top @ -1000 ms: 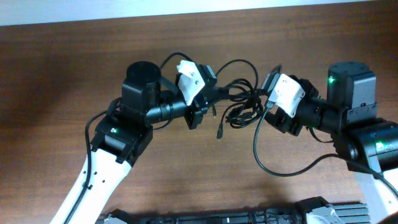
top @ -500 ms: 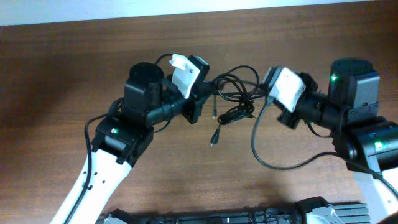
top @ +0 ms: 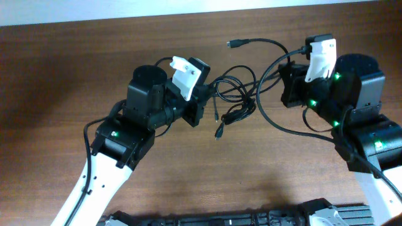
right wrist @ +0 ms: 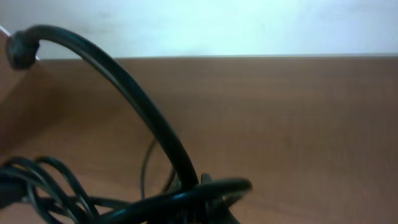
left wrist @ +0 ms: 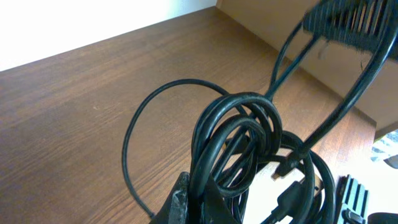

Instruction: Untangle cables

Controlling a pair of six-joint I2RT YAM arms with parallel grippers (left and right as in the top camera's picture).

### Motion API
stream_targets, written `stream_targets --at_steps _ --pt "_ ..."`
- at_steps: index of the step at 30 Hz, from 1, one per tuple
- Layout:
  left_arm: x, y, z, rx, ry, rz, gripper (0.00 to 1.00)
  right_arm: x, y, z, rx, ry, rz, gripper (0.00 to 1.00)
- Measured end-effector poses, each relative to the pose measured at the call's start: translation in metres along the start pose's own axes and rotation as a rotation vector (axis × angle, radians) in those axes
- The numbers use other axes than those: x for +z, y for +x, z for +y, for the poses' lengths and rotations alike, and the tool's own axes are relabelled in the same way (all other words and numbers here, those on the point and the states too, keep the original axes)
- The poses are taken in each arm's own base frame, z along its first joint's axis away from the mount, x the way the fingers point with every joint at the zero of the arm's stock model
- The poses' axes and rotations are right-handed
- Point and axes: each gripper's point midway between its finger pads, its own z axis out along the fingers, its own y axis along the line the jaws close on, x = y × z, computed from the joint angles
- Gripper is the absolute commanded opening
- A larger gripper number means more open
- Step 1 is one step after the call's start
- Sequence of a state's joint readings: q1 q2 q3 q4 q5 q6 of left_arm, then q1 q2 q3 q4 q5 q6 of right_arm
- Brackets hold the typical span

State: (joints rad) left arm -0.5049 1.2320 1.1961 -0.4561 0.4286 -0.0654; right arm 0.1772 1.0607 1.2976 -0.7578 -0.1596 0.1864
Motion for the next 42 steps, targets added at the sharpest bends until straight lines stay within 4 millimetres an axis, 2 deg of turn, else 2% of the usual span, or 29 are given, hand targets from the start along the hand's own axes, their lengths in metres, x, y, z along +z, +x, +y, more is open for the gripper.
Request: stream_targets --at_steps 5,6,7,8,9,10,12,15,19,20,21,23,25,27,29,31,33,34,38,41,42 --pt "0.0 -0.009 -0.001 0.018 -0.001 -0.037 0.0 -0.005 0.045 -0.014 0.127 0.081 0.177 0.05" --pt "0.001 -0.011 -0.002 0.022 0.002 -0.042 0.0 -0.006 0.053 -0.016 0.143 0.093 0.215 0.17" --pt "0.001 -0.013 -0.003 0.023 0.005 -0.051 0.0 -0.007 0.065 -0.018 0.165 0.107 0.262 0.47" --pt "0.001 -0.014 -0.002 0.021 -0.001 -0.057 0.0 -0.008 0.071 -0.022 0.171 0.132 0.291 0.6" --pt "0.0 -0.017 0.004 0.018 -0.03 -0.069 0.0 -0.012 0.085 -0.037 0.19 0.209 0.346 0.76" --pt "-0.002 -0.02 0.015 0.01 -0.076 -0.084 0.0 -0.012 0.088 -0.041 0.185 0.233 0.362 0.85" --pt "-0.003 -0.022 0.02 0.003 -0.098 -0.089 0.0 -0.014 0.092 -0.044 0.177 0.251 0.377 0.99" --pt "-0.003 -0.021 0.021 -0.001 -0.103 -0.089 0.0 -0.01 0.085 -0.038 0.14 0.203 0.356 0.98" --pt "-0.003 -0.021 0.021 -0.004 -0.103 -0.089 0.0 -0.001 0.063 0.008 0.037 -0.087 0.285 0.96" --pt "-0.003 -0.021 0.021 -0.004 -0.103 -0.089 0.0 -0.001 0.058 0.022 0.022 -0.173 0.265 0.97" --pt "-0.003 -0.021 0.021 -0.004 -0.103 -0.089 0.0 -0.003 0.043 0.044 0.0 -0.299 0.21 1.0" --pt "-0.003 -0.021 0.02 -0.004 -0.099 -0.088 0.0 -0.012 0.027 0.073 -0.03 -0.478 0.148 0.99" --pt "-0.003 -0.021 0.019 -0.004 -0.096 -0.088 0.0 -0.019 0.016 0.087 -0.009 -0.565 0.114 0.99" --pt "-0.003 -0.021 0.016 0.013 -0.076 -0.086 0.0 -0.023 0.008 0.095 0.043 -0.613 0.102 1.0" --pt "-0.002 -0.021 0.01 0.035 -0.045 -0.083 0.0 -0.021 0.003 0.096 0.091 -0.616 0.103 0.91" --pt "-0.002 -0.02 0.001 0.072 0.01 -0.079 0.0 -0.008 0.001 0.093 0.173 -0.605 0.132 0.86" --pt "-0.003 -0.02 -0.011 0.123 0.074 -0.082 0.0 0.01 0.001 0.089 0.241 -0.59 0.165 0.74" --pt "-0.003 -0.02 -0.014 0.138 0.091 -0.084 0.0 0.021 0.005 0.086 0.278 -0.577 0.196 0.63" --pt "-0.003 -0.02 -0.017 0.157 0.111 -0.084 0.0 0.033 0.009 0.081 0.314 -0.551 0.221 0.44" --pt "-0.003 -0.02 -0.018 0.168 0.113 -0.085 0.0 0.039 0.008 0.073 0.322 -0.501 0.207 0.04" --pt "-0.003 -0.02 -0.018 0.168 0.113 -0.085 0.0 0.04 0.008 0.071 0.326 -0.485 0.203 0.04"
